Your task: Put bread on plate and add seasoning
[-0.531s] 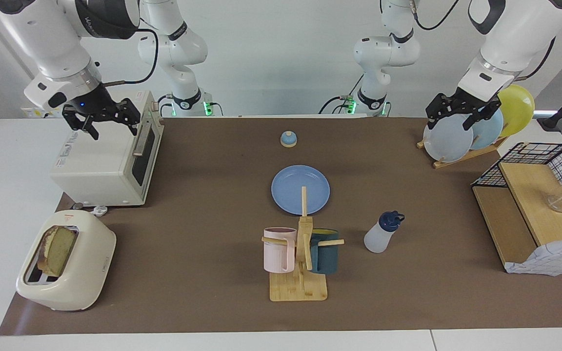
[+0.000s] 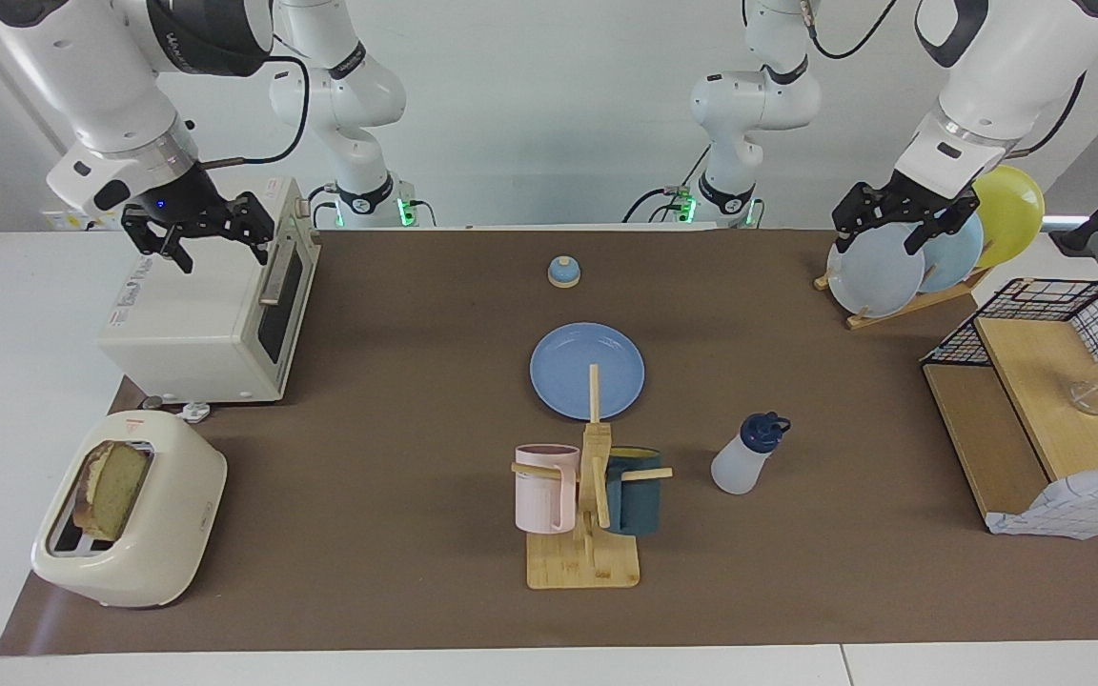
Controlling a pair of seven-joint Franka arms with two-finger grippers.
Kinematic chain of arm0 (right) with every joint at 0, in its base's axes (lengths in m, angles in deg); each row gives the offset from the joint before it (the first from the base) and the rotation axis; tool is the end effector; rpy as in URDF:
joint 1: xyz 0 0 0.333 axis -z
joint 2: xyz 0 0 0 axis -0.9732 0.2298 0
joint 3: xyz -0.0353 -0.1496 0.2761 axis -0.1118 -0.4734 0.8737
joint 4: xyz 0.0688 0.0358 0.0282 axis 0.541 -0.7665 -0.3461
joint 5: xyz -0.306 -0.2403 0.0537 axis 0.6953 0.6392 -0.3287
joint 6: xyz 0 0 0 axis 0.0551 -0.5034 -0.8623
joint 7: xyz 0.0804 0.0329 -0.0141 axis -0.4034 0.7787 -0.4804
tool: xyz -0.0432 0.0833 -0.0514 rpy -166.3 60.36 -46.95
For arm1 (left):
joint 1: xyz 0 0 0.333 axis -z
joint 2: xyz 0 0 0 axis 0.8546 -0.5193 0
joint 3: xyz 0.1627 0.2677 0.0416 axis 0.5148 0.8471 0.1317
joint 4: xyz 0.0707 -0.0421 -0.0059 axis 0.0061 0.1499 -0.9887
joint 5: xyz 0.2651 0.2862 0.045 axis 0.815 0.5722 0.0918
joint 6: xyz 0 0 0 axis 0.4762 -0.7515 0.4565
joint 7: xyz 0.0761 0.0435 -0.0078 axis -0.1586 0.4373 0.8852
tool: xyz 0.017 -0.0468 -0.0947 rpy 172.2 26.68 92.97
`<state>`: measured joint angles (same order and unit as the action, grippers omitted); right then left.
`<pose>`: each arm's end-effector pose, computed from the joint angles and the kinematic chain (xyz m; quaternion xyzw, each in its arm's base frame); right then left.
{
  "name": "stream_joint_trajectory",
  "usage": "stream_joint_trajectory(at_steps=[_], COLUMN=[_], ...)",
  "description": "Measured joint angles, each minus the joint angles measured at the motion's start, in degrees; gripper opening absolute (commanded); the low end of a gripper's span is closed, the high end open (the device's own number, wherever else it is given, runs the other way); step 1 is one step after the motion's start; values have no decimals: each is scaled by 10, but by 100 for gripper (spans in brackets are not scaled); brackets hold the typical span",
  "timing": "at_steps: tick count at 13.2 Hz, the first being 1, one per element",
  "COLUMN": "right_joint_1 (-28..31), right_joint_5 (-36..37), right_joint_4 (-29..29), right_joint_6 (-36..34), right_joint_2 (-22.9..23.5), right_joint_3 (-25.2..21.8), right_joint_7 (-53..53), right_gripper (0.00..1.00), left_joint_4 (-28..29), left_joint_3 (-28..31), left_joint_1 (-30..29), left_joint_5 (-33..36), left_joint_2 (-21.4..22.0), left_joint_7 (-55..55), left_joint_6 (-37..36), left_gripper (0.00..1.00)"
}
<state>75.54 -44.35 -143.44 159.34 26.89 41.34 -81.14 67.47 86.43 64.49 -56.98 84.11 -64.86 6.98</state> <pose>0.5422 -0.0280 0.6040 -0.9983 -0.0567 0.0149 0.0023 0.5340 -0.0506 0.6249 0.9978 -0.0544 -0.0359 0.0086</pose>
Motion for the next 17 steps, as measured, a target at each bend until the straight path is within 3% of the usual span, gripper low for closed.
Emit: stream_joint_trajectory(at_steps=[3, 5, 12, 17], right_joint_1=[0, 1, 14, 47], right_joint_5=[0, 0, 1, 53], right_joint_4=[0, -1, -64, -76], right_joint_6=[42, 84, 300, 390], right_joint_2=[0, 1, 9, 60], right_joint_3=[0, -1, -3, -5], right_joint_7=[0, 0, 3, 2], right_gripper=[100, 100, 100, 100], left_joint_4=[7, 41, 254, 425], left_joint_3=[-1, -3, -6, -7], left_joint_1=[1, 2, 65, 113], left_joint_5=[0, 0, 0, 0], left_joint_2=[3, 17, 101, 130], left_joint_7=[0, 0, 3, 4], left_joint_6=[-4, 17, 283, 536], left_gripper=[100, 100, 100, 100])
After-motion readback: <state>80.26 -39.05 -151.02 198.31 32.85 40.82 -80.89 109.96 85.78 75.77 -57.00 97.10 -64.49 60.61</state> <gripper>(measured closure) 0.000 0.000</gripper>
